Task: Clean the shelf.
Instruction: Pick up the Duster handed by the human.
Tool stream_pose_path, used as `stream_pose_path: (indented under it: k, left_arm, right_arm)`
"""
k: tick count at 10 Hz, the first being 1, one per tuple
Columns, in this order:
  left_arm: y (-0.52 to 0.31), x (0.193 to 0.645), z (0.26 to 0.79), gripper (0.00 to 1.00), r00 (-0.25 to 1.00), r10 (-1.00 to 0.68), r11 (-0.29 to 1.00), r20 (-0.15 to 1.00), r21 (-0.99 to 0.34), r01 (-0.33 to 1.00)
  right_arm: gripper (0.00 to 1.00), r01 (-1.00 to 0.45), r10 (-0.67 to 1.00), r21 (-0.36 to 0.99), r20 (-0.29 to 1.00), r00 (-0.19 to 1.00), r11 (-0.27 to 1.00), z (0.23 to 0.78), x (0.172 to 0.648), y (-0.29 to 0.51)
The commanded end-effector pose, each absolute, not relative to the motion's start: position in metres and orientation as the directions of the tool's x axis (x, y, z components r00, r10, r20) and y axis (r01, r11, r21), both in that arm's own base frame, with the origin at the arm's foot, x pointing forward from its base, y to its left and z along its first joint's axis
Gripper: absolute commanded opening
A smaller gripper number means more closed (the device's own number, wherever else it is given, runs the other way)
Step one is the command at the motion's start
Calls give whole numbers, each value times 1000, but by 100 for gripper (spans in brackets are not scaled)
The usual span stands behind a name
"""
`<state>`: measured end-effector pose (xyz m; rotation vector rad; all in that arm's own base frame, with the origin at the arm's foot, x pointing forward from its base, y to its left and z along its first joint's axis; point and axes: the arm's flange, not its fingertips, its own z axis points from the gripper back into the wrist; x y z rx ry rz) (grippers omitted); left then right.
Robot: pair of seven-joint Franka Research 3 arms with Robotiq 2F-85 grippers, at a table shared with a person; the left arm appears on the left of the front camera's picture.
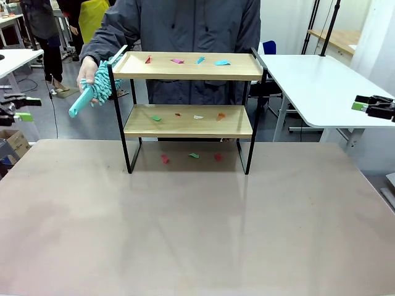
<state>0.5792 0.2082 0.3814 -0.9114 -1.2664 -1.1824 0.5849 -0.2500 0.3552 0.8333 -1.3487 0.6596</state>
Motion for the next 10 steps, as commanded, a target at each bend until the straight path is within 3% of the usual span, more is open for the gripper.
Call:
stream_pose_path:
  k: [1,4,7,10]
  left_arm:
    - [198,569,455,100,45,-304,327,952,60,943]
    - [183,550,541,100,151,-441,424,885,56,904]
    - [131,523,594,100,392,-541,605,744,21,796]
    - [47,479,621,100,478,-630,716,612,219,663]
  right_arm:
    - [100,-815,-61,132,991,118,564,356,586,-250]
    - [100,-815,-61,132,991,118,564,356,586,-250]
    - [100,-815,-61,132,991,118,564,356,586,-250]
    - [100,-815,-61,132,991,118,564,356,586,-250]
